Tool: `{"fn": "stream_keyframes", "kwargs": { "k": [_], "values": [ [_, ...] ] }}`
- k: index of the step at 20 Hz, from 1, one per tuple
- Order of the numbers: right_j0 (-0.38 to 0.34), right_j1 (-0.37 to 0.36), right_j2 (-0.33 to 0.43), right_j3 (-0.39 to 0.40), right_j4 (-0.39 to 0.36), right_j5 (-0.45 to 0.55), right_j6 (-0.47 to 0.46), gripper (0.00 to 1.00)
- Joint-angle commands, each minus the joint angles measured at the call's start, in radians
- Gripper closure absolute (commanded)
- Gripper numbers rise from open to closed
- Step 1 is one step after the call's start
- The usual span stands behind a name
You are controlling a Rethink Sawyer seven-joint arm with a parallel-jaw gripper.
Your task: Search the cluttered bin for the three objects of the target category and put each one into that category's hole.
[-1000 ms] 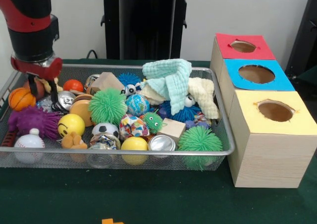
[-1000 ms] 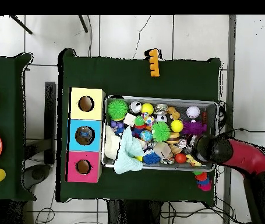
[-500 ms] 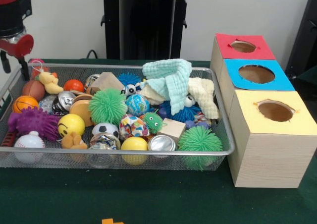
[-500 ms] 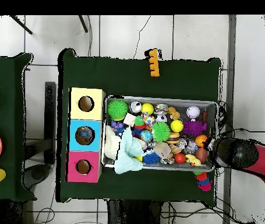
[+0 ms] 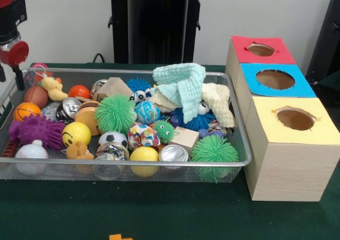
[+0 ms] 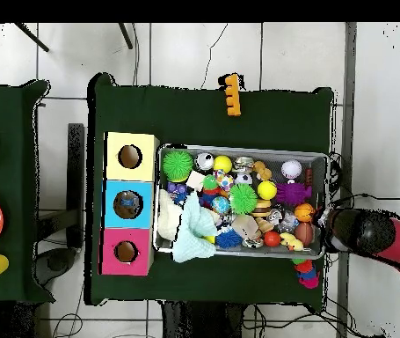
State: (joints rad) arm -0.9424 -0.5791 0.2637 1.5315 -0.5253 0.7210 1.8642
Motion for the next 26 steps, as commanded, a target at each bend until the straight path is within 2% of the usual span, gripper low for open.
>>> {"fn": "stream_keyframes", "kwargs": {
  "k": [1, 5, 9, 16, 26],
  "values": [
    [0.018, 0.074, 0.04, -0.048, -0.057, -0.029, -0.102, 0.0],
    [0.04, 0.104, 0.044, -0.062, -0.047, -0.041, -0.07, 0.0],
    [0.055, 0.105, 0.053, -0.094, -0.019, 0.003, -0.069, 0.0],
    [0.072, 0.071, 0.045, -0.058, 0.003, 0.006, -0.043, 0.0],
    [0.055, 0.092, 0.049, -0.027, -0.008, -0.046, -0.052, 0.0]
  ]
}}
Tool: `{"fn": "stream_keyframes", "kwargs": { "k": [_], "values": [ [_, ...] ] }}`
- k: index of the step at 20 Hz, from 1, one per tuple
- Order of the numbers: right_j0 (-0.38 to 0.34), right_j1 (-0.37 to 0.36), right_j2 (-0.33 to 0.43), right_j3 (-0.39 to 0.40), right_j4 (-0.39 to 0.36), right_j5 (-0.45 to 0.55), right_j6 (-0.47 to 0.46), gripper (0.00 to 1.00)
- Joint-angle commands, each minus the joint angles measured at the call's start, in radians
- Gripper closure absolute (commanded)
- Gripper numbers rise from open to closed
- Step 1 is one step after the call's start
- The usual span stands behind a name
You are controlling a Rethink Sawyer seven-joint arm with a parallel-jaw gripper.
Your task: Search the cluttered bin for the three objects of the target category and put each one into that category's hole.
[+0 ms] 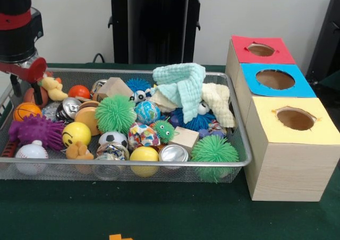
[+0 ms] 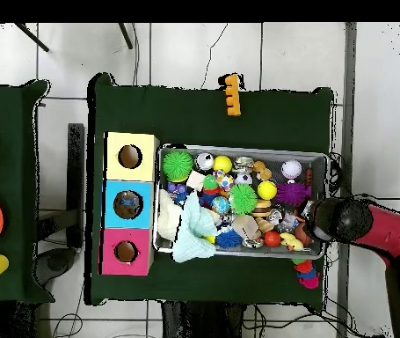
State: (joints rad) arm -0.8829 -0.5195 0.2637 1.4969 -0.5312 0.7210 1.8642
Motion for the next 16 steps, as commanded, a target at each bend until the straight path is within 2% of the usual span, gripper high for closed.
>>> {"fn": "stream_keyframes", "kwargs": {
  "k": [1, 7, 11, 16],
  "values": [
    [-0.007, 0.036, 0.049, 0.008, -0.005, -0.05, -0.054, 0.0],
    [-0.024, 0.069, 0.056, -0.008, -0.025, -0.071, -0.083, 0.0],
    [0.018, 0.043, 0.033, 0.034, -0.028, -0.09, -0.019, 0.0],
    [0.069, 0.036, 0.027, 0.035, 0.008, -0.071, 0.045, 0.0]
  ]
}}
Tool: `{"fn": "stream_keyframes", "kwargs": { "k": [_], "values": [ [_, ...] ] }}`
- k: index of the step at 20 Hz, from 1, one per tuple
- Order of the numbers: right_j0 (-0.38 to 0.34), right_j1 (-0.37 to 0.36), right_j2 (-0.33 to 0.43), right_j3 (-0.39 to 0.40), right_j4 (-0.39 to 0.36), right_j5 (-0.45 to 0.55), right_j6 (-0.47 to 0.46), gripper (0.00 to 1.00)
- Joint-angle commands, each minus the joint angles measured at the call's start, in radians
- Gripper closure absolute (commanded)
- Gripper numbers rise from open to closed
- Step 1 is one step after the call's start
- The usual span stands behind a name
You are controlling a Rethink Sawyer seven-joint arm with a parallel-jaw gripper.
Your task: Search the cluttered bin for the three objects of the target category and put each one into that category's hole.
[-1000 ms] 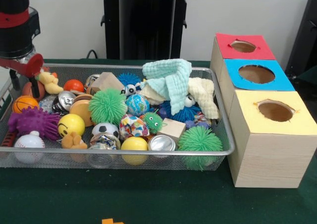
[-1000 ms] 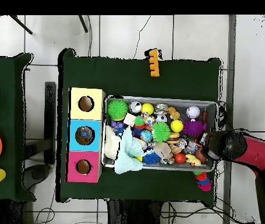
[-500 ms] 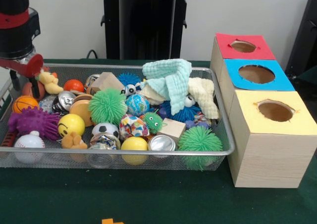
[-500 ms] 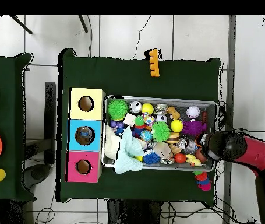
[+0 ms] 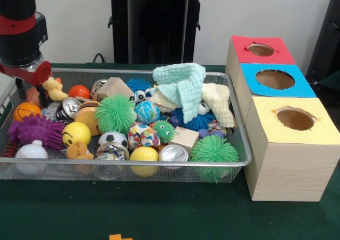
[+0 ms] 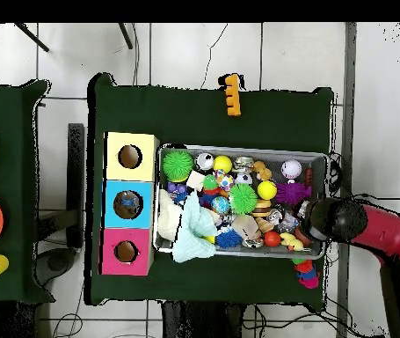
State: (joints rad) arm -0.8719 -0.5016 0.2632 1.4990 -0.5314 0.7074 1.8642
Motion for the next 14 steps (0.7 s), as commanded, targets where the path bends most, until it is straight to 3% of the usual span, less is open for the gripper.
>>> {"fn": "stream_keyframes", "kwargs": {
  "k": [1, 5, 14],
  "values": [
    [0.062, 0.013, 0.029, 0.035, 0.017, -0.049, 0.047, 0.0],
    [0.078, 0.014, 0.034, 0.026, 0.045, -0.032, 0.058, 0.0],
    [0.126, 0.063, -0.004, 0.029, 0.034, -0.108, 0.115, 0.0]
  ]
}}
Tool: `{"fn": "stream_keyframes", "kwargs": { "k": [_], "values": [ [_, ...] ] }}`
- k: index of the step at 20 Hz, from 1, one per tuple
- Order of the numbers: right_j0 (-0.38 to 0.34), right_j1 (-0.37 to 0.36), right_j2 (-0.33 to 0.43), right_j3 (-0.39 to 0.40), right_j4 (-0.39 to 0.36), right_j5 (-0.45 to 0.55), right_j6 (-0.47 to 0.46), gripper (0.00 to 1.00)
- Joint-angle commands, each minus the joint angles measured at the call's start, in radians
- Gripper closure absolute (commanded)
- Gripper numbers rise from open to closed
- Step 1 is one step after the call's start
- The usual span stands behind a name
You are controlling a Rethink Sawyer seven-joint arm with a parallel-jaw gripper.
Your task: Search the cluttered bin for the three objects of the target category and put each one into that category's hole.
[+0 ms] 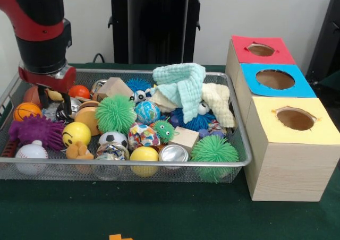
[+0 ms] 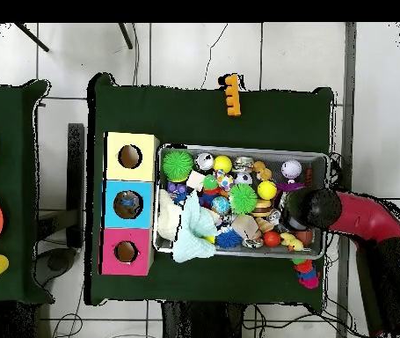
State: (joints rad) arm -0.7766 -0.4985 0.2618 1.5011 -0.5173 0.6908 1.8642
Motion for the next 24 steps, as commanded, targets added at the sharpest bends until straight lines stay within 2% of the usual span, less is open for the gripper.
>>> {"fn": "stream_keyframes", "kwargs": {
  "k": [1, 5, 9, 13, 19, 24],
  "values": [
    [0.028, 0.06, -0.001, 0.028, 0.021, -0.094, 0.109, 0.0],
    [0.002, 0.034, 0.002, 0.059, 0.024, -0.092, 0.066, 0.0],
    [-0.023, 0.055, -0.003, 0.064, 0.006, -0.121, 0.044, 0.0],
    [-0.049, 0.026, -0.003, 0.099, 0.005, -0.116, 0.021, 0.0],
    [-0.074, 0.011, -0.032, 0.183, -0.036, -0.208, 0.045, 0.0],
    [-0.11, 0.068, -0.028, 0.149, -0.059, -0.231, -0.01, 0.0]
  ]
}}
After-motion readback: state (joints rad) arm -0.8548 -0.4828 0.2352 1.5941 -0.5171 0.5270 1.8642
